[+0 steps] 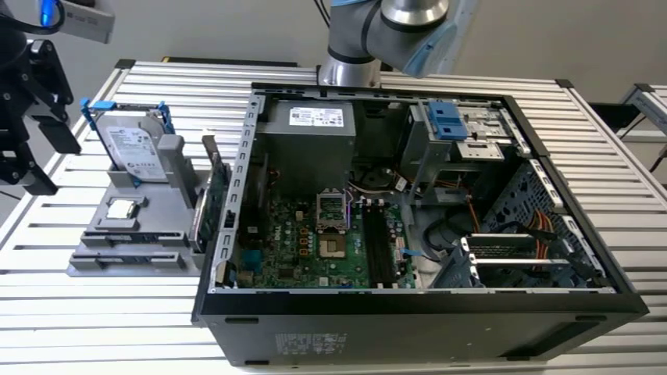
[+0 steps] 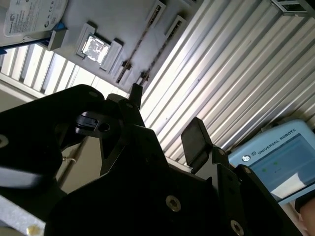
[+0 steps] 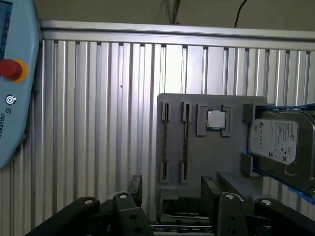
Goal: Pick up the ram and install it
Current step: 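Pick up the ram and move it above insertion slot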
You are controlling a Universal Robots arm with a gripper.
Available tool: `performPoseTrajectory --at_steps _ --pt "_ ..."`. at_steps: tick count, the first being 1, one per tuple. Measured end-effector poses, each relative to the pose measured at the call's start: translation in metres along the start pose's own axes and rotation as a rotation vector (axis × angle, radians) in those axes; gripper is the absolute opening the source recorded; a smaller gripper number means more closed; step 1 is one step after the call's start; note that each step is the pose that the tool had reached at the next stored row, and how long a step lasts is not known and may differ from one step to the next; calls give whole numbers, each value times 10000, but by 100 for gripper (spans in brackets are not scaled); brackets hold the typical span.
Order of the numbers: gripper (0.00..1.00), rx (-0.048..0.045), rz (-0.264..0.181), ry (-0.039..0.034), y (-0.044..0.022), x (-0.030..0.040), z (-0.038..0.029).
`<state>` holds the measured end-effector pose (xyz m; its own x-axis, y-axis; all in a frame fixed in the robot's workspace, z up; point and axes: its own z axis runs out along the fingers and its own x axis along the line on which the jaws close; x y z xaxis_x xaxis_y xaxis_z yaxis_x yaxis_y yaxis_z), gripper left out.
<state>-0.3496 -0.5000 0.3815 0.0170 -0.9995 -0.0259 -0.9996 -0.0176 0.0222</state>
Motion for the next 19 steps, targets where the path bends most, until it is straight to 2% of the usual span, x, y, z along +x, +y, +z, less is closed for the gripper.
performPoseTrajectory --at_steps 19 --pt "100 1 0 1 -2 -11 81"
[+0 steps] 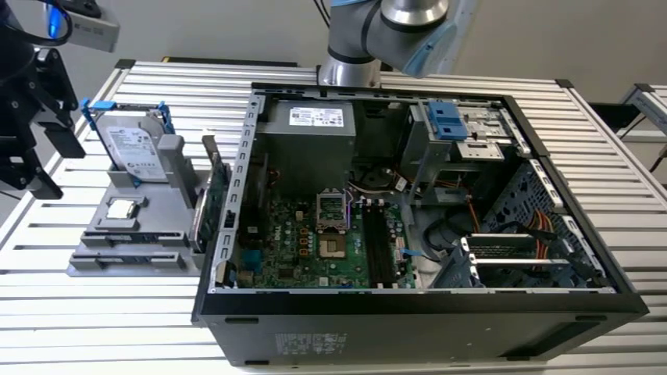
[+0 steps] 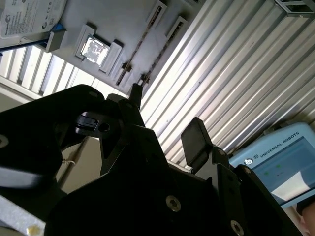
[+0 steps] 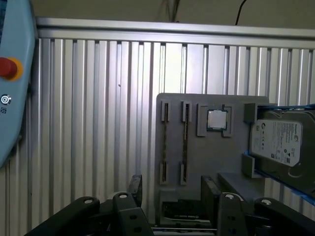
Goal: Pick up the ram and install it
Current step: 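Pick up the ram and move it above insertion slot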
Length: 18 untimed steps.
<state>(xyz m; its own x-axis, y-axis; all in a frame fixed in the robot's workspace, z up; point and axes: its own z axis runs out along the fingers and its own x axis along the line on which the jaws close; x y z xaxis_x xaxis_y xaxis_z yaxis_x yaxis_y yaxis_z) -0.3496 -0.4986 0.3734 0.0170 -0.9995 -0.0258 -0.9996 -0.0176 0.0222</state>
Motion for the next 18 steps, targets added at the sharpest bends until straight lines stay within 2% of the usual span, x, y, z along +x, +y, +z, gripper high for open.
performPoseTrajectory --at_steps 18 --pt "100 3 0 -4 -1 -5 33"
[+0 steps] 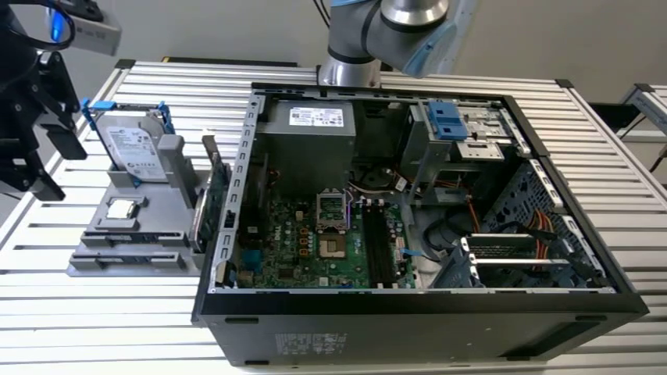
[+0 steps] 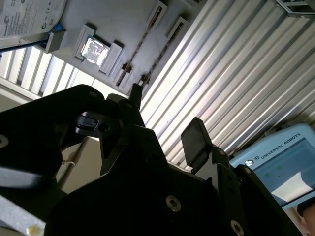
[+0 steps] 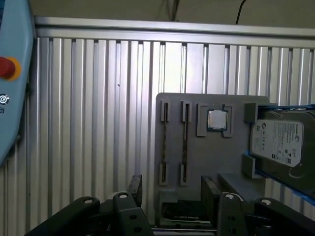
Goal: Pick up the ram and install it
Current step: 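Pick up the ram and move it above insertion slot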
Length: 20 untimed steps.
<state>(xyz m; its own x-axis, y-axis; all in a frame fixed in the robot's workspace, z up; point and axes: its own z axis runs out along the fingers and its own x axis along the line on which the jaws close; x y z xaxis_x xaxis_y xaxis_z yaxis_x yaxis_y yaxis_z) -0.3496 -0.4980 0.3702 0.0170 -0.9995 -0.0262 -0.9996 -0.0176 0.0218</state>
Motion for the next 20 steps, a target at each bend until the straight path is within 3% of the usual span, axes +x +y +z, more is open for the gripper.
performPoseTrajectory --at_steps 20 --pt "100 -1 24 60 -3 -34 117"
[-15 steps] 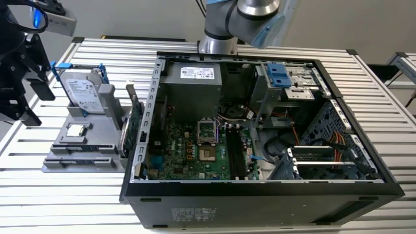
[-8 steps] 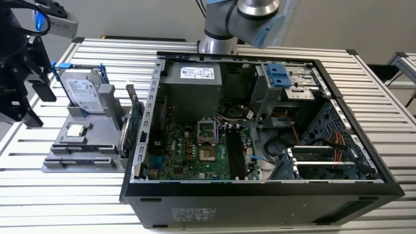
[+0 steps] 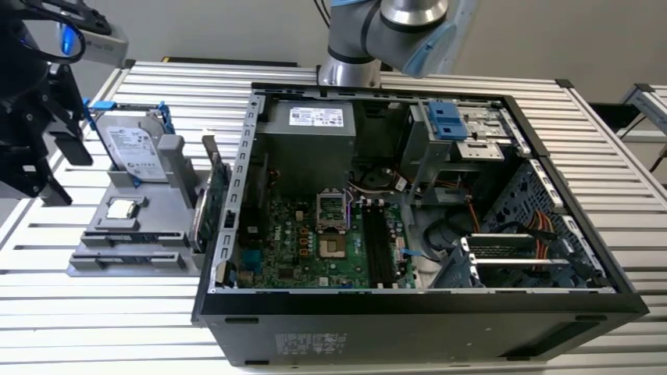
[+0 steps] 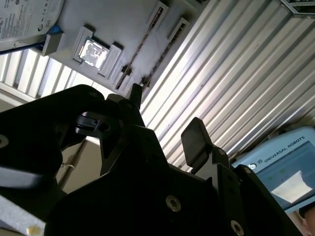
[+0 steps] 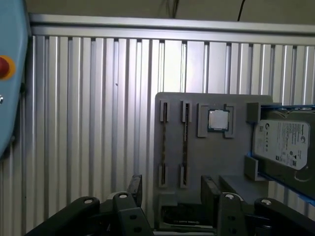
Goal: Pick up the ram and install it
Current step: 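Pick up the ram and move it above insertion slot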
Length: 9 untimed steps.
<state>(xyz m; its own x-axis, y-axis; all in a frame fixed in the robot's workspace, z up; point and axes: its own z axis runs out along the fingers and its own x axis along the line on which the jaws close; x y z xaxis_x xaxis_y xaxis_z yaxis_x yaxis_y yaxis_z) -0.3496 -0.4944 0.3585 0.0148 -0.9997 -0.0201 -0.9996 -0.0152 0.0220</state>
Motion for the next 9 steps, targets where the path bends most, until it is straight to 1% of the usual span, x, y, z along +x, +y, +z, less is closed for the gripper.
performPoseTrajectory --at_steps 9 --pt "100 -1 4 43 -1 -12 49"
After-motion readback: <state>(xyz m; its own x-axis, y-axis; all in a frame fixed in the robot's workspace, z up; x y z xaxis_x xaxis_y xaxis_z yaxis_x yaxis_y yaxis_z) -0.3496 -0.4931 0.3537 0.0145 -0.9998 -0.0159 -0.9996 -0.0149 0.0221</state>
